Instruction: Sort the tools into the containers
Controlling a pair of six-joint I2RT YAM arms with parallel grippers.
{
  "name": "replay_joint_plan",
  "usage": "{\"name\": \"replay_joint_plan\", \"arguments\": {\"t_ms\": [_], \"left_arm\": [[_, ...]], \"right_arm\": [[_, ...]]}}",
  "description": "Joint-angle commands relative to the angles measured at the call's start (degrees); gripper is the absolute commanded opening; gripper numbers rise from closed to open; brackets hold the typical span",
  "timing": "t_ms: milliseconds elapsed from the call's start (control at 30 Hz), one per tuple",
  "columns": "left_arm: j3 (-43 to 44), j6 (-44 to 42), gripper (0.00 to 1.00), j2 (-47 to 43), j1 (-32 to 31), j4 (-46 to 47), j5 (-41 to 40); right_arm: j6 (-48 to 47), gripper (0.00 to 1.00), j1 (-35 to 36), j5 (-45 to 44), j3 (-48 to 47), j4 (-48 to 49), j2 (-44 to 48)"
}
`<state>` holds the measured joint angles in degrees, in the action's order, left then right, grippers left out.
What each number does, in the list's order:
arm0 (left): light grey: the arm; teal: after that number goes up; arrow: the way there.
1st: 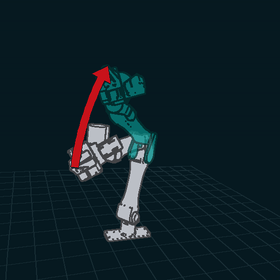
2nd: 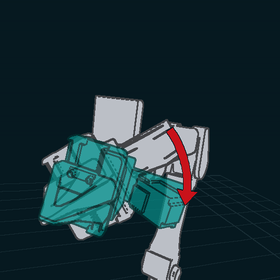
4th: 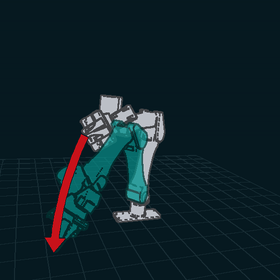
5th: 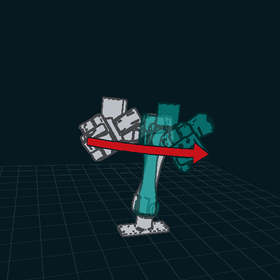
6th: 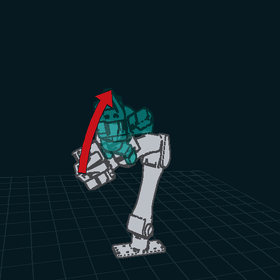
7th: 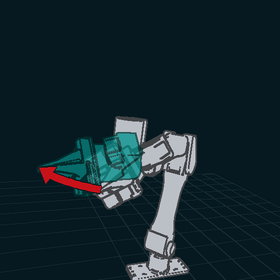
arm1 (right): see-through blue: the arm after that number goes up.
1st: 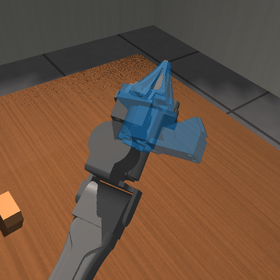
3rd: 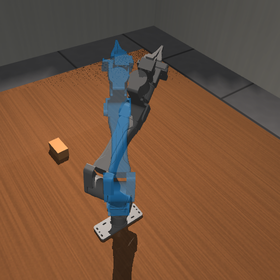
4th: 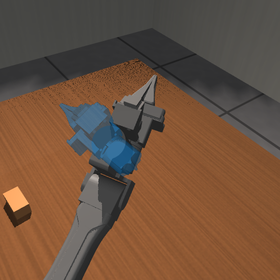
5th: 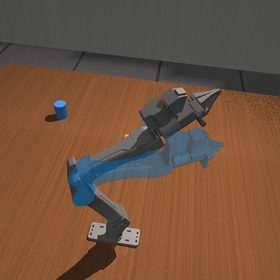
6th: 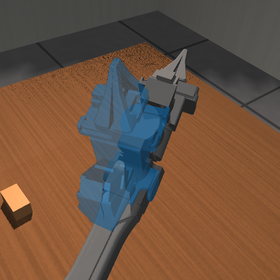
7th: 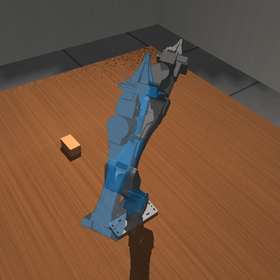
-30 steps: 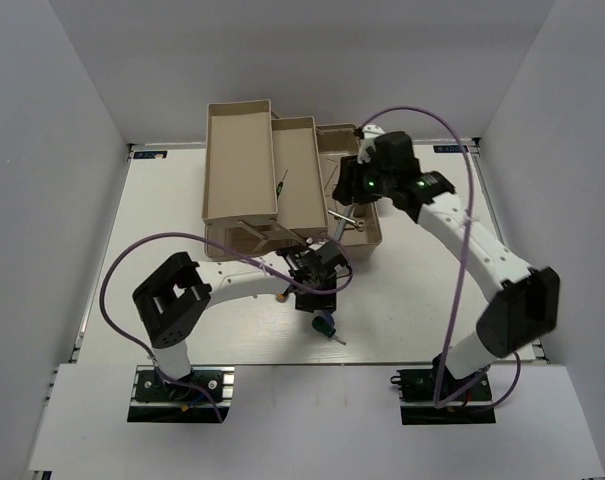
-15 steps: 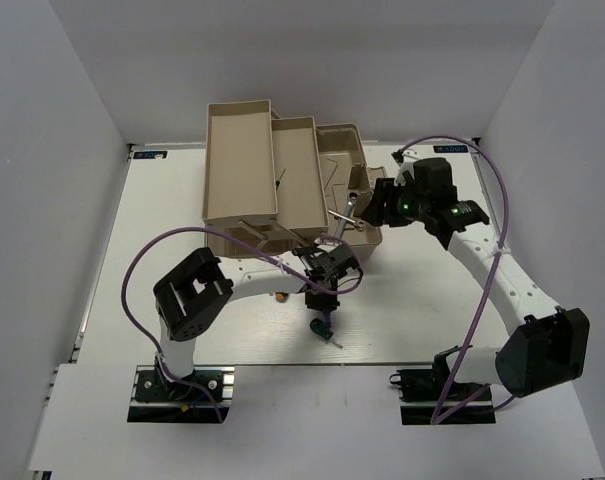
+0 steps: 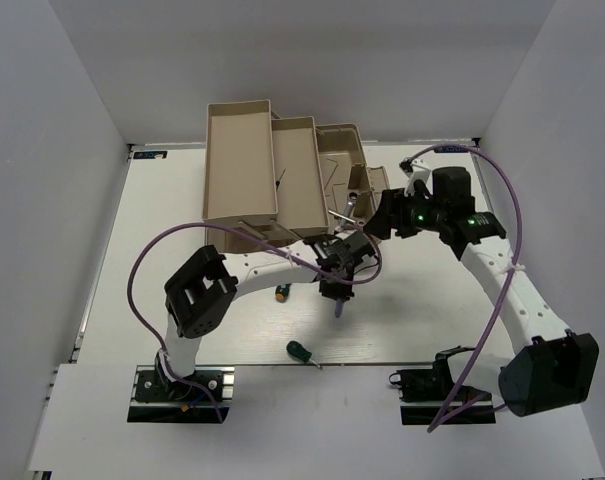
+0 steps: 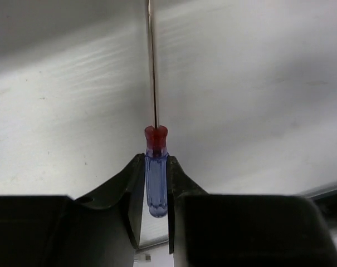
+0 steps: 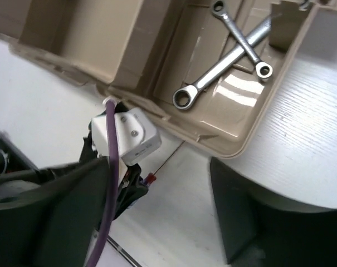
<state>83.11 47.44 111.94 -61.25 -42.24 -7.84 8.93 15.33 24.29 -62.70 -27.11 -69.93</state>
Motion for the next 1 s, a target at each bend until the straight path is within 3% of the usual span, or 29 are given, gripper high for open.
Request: {"name": "replay_joint_plan", "arguments": {"t_ms": [0,67,100,167,200,467,733,967], "left_arm": [[7.74,-4.1,0.0,-3.57,-0.18,-1.69,-1.74],[9.43,-4.11,0.0,-5.5,-0.18,-3.02,-2.53],[9.96,-4.72,0.0,-7.68,-0.18,-3.03,-3.06],[9.97,-4.73,0.0,-10.5,-0.18,-4.16,-4.8],[9.97,-4.73,0.0,-13.3,-0.18,-4.17,-5.34],[13.29,-7.71,0.0,-21.24,1.75,-7.77,-16.05],[17.26,-8.94,0.0,-21.76,6.14,-7.25,-24.76],[23.67,-10.52,0.0,-19.83,11.85,-5.49,-26.0]], "right_arm": [[-4.18,0.72,-1.53,6.99,1.87,-0.22,4.27],[-4.45,0.57,-2.23,7.43,2.66,-0.31,5.85],[-4.71,0.36,-2.76,7.43,2.75,-0.05,6.64],[-4.89,0.16,-3.72,6.74,3.72,0.83,8.83],[-4.8,0.0,-4.08,6.3,3.9,1.1,9.28],[-3.92,0.0,-6.8,-9.35,4.34,3.74,14.21],[-6.9,0.0,-7.77,-4.44,5.92,0.13,13.77],[-11.04,0.0,-7.69,-3.11,7.41,-1.71,13.51]]}}
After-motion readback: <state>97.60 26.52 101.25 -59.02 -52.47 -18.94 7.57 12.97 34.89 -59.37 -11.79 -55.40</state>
